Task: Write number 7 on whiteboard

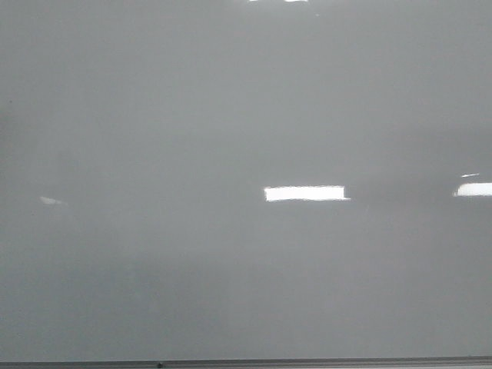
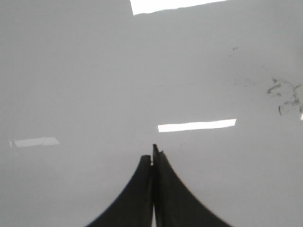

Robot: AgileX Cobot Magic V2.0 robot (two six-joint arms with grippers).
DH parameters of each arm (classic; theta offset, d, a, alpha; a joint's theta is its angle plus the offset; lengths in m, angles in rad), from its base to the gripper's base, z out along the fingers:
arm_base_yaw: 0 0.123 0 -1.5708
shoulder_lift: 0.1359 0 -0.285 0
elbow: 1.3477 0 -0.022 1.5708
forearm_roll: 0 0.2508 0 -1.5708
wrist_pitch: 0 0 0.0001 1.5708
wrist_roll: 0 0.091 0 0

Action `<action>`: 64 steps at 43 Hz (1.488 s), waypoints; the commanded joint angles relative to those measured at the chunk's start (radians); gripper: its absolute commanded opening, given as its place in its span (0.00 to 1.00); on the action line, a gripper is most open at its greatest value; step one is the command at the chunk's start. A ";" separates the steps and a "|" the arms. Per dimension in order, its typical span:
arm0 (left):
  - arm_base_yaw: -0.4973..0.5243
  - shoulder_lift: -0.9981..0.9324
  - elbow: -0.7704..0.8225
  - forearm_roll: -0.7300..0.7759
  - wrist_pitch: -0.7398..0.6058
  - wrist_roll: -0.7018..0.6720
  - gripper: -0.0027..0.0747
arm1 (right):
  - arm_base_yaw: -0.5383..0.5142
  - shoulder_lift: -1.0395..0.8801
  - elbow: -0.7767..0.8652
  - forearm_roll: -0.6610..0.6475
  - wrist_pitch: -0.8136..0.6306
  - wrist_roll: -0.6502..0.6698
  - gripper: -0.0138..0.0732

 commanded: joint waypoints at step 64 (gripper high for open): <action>-0.093 1.090 -0.425 0.099 0.246 0.000 0.83 | 0.002 0.337 -0.206 0.005 -0.001 0.001 0.86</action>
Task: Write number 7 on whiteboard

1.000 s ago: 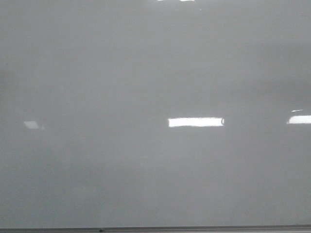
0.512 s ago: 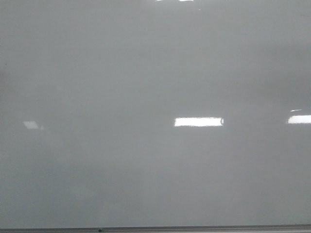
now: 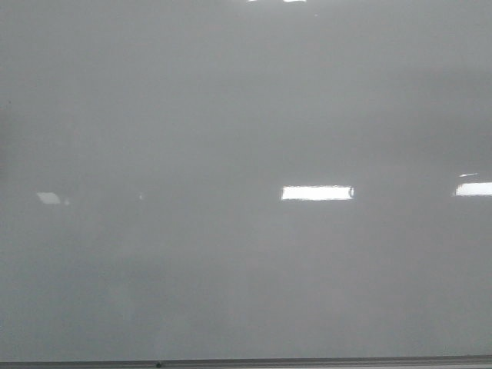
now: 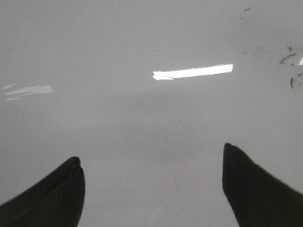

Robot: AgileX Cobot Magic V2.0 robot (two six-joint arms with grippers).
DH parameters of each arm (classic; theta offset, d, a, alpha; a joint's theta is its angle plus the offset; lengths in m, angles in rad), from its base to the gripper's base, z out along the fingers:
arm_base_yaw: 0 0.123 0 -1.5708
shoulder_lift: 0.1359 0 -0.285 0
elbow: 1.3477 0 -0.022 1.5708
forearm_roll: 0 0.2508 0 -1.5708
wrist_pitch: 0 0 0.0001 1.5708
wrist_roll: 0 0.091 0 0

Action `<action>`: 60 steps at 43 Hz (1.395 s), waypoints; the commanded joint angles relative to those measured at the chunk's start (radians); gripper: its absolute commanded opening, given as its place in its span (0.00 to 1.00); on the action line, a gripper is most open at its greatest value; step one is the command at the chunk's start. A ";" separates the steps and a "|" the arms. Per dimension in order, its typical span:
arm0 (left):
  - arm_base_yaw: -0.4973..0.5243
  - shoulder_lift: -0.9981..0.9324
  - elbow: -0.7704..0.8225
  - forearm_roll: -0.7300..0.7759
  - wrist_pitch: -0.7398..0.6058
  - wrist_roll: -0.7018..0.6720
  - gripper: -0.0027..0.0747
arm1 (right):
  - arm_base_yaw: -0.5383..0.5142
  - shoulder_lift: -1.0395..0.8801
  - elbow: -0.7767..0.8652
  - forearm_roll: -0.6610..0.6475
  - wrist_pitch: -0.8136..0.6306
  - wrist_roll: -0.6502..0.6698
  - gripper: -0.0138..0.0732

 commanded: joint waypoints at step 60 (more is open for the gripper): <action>-0.051 0.156 -0.196 -0.119 0.112 0.008 0.01 | 0.007 0.017 -0.055 0.006 -0.092 0.001 0.86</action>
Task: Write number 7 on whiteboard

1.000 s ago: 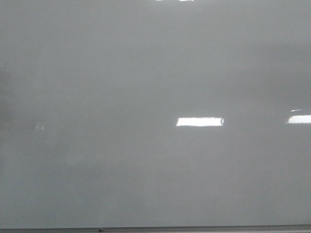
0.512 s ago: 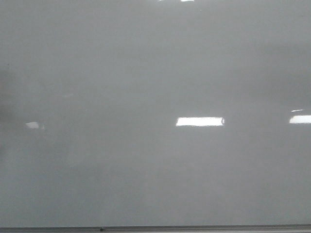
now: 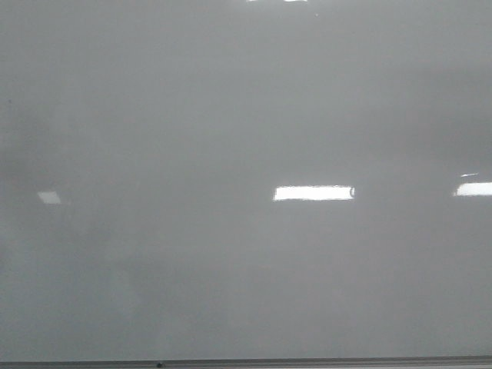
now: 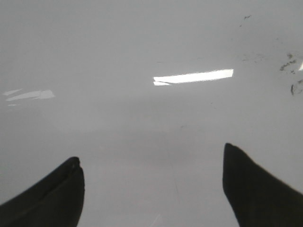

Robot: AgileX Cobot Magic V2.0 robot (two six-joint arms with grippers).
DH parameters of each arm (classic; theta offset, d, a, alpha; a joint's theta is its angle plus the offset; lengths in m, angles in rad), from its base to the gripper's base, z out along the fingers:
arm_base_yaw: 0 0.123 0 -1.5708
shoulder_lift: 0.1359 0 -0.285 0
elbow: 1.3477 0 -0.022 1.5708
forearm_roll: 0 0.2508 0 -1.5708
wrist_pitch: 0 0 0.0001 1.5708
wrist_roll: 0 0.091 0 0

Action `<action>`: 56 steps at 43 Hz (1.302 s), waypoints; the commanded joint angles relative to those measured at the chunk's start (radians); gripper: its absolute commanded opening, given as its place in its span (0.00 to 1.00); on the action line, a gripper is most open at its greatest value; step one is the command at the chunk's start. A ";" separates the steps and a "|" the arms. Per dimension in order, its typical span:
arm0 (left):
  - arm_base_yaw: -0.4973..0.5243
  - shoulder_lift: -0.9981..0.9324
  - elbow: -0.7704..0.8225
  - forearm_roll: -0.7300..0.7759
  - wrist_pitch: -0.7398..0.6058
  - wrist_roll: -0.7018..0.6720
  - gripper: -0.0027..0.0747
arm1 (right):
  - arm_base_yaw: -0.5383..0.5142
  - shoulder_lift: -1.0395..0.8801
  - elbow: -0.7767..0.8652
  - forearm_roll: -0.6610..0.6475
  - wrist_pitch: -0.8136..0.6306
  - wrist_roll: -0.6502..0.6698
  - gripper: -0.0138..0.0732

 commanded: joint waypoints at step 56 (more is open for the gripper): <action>-0.808 -0.270 -0.257 -0.315 0.353 0.810 0.01 | 0.823 0.909 -0.838 0.446 0.582 -0.756 0.86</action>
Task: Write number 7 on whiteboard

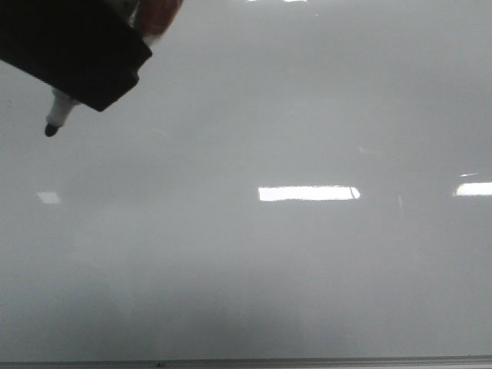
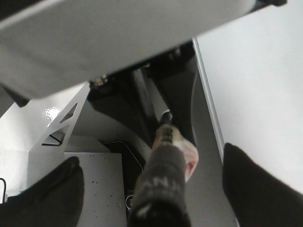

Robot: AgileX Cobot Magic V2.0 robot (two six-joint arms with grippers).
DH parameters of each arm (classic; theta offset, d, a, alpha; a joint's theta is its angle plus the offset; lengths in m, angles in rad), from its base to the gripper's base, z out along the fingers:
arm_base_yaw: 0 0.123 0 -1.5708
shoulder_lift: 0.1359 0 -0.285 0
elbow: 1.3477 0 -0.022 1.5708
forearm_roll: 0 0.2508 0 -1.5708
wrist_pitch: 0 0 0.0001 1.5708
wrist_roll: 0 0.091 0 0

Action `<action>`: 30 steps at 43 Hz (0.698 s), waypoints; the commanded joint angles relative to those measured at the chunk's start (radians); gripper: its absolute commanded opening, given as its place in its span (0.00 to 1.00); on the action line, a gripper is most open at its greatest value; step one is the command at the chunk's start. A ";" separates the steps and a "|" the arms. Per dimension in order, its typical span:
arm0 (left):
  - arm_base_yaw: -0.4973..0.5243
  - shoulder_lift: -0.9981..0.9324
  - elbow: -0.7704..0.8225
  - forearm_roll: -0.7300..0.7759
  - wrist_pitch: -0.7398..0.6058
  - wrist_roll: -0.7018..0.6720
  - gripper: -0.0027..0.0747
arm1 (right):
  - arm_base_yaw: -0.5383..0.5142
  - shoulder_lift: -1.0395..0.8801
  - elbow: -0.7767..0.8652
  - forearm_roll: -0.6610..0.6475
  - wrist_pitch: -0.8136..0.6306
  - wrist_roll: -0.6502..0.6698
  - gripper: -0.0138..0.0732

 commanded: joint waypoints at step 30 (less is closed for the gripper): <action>-0.003 -0.050 -0.032 -0.022 -0.134 -0.048 0.45 | -0.030 0.021 -0.073 0.009 0.028 -0.023 0.09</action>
